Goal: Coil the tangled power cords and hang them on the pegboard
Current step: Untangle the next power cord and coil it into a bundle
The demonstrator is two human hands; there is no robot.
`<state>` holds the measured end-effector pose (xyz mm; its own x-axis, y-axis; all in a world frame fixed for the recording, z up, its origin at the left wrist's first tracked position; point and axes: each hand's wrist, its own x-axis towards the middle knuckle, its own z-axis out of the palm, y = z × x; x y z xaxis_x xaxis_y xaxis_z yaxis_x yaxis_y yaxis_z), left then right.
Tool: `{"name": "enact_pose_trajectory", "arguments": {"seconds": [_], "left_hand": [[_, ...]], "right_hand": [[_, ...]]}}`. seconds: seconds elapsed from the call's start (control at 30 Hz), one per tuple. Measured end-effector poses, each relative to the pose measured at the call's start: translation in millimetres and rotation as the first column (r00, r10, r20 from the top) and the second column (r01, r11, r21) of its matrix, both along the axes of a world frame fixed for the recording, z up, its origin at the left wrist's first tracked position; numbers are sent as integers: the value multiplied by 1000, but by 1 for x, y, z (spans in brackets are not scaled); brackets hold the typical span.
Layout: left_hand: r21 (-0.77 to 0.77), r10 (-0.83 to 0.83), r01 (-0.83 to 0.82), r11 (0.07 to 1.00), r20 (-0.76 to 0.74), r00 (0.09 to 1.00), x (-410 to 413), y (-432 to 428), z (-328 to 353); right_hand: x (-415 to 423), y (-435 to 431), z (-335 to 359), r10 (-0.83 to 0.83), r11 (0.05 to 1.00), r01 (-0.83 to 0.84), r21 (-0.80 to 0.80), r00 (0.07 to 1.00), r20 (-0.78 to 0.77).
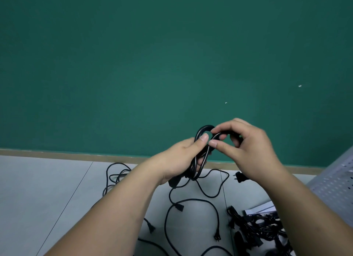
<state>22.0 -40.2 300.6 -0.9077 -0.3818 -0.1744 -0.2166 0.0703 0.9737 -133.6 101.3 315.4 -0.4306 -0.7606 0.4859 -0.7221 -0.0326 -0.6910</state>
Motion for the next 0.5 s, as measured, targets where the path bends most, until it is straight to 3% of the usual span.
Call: {"name": "enact_pose_trajectory", "arguments": {"seconds": [0.1,0.2,0.37,0.5], "left_hand": [[98,-124,125,987,-7,992,1,10,10],[-149,-291,292,945,29,956,2,10,8],[-245,-207,274,930,266,941,2,4,-5],[-462,-199,414,785,445,873,-1,3,-10]], "right_hand": [[-1,3,5,23,1000,-23,-10,999,-31],[-3,6,14,110,992,-105,73,991,-78],[-8,12,23,214,951,-195,239,975,-56],[-8,7,17,209,966,-168,195,954,-216]]}}
